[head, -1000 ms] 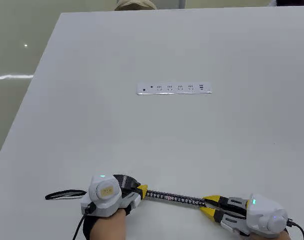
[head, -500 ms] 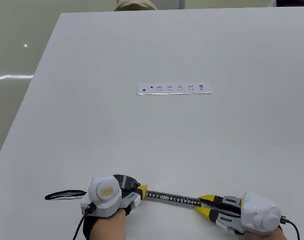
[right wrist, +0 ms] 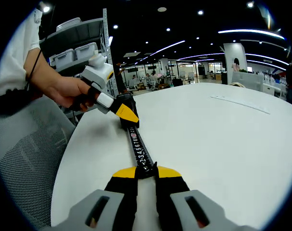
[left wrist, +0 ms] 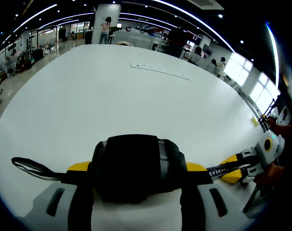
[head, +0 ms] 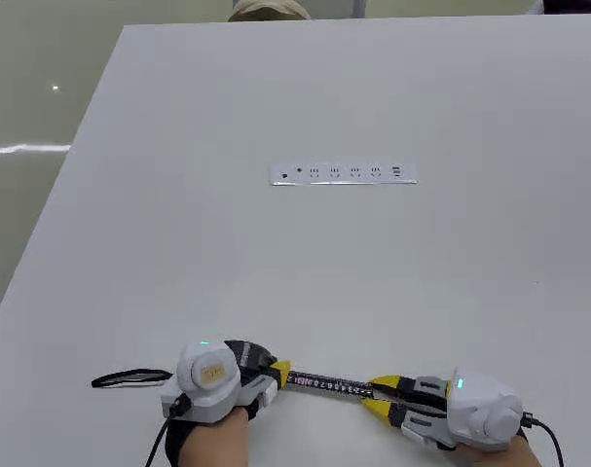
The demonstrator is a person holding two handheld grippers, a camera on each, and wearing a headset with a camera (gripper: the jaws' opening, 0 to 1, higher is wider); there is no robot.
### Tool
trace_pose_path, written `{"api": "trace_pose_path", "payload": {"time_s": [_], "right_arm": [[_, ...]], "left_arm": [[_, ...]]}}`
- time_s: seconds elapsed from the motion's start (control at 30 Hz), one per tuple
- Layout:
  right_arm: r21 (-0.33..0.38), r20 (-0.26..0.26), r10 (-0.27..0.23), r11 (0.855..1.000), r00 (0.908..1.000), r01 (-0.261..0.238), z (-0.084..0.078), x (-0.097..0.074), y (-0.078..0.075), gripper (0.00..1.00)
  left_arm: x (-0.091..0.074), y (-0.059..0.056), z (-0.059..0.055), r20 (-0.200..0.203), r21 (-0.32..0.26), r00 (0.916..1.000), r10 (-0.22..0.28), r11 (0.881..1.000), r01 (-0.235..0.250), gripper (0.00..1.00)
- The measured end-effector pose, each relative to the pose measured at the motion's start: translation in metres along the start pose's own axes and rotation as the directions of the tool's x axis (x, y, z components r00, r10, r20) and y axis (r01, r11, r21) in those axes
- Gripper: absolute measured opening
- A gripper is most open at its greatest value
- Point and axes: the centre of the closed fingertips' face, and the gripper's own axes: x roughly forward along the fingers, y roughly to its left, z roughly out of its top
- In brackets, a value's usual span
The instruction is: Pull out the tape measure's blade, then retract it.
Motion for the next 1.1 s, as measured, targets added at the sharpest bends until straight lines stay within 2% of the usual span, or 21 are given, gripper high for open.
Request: {"api": "trace_pose_path", "payload": {"time_s": [1.1], "right_arm": [[-0.011,-0.004,0.045,0.999,0.9990,-0.045,0.012,0.029,0.006,0.13]], "left_arm": [[0.000,0.000,0.000,-0.001,-0.005,1.0000,-0.001,1.000,0.001,0.72]]}}
